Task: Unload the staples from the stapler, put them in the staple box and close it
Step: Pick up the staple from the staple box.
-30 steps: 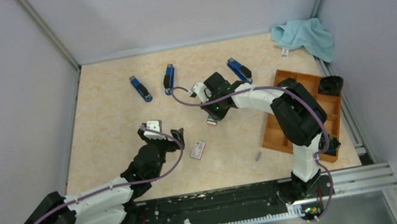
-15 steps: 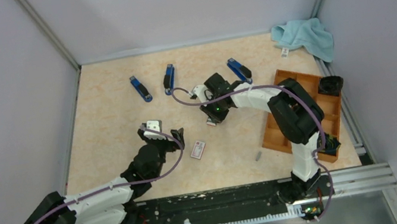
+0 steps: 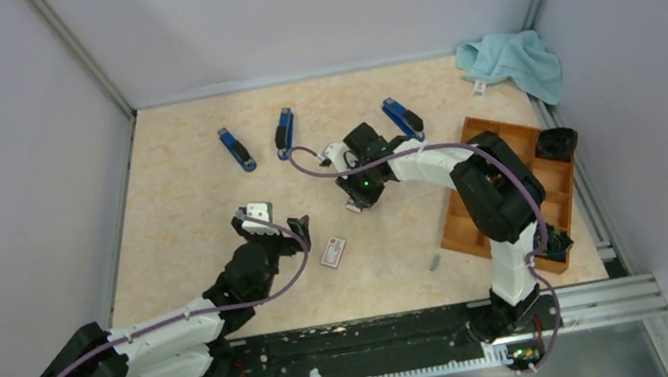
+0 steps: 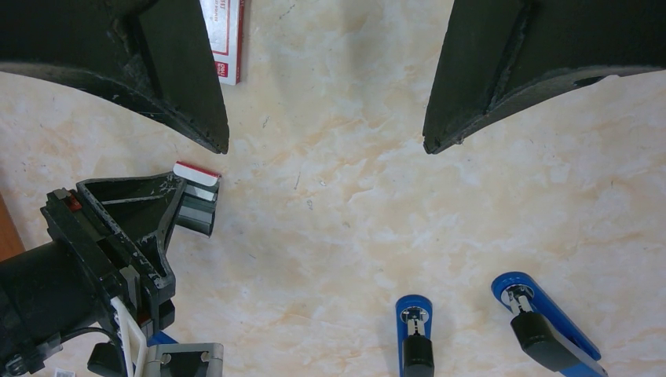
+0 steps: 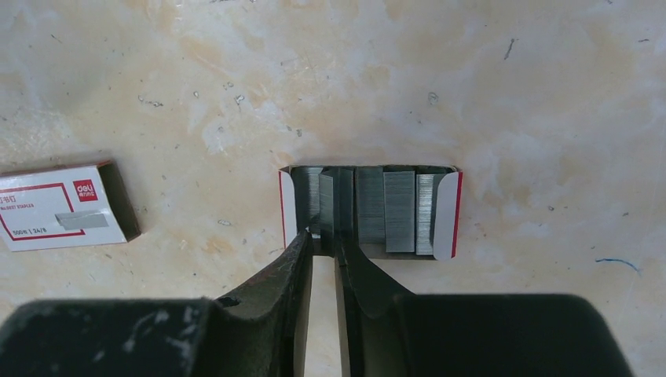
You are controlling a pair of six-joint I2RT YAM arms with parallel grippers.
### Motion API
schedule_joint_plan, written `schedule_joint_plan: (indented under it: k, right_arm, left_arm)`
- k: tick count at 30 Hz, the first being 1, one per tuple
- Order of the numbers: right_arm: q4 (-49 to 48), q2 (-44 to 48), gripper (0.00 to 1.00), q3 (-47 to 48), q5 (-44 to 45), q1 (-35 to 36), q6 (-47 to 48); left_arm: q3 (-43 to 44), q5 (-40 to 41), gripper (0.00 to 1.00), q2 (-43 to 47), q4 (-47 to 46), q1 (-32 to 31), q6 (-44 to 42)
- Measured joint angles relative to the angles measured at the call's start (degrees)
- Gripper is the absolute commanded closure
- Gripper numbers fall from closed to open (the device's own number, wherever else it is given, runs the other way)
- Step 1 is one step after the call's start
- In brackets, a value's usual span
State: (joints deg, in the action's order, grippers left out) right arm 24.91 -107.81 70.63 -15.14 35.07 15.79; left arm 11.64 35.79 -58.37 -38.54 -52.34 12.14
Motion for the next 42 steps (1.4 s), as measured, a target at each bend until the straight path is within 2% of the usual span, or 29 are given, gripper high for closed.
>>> schedule_joint_plan:
  k: [13,23,42]
  right_arm:
    - [-0.31,0.04,0.8,0.0,-0.72,0.0,-1.05]
    - [-1.6,0.68,0.84,-0.02,-0.92,-0.04,-1.9]
    - [-1.25,0.7,0.85,-0.02,-1.51,-0.7,-2.14]
  left_arm:
    - [0.0,0.0,0.01,0.0,0.0,0.0,0.0]
    - [0.0,0.0,0.02,0.0,0.0,0.0,0.0]
    - [0.0,0.0,0.01,0.0,0.0,0.0,0.0]
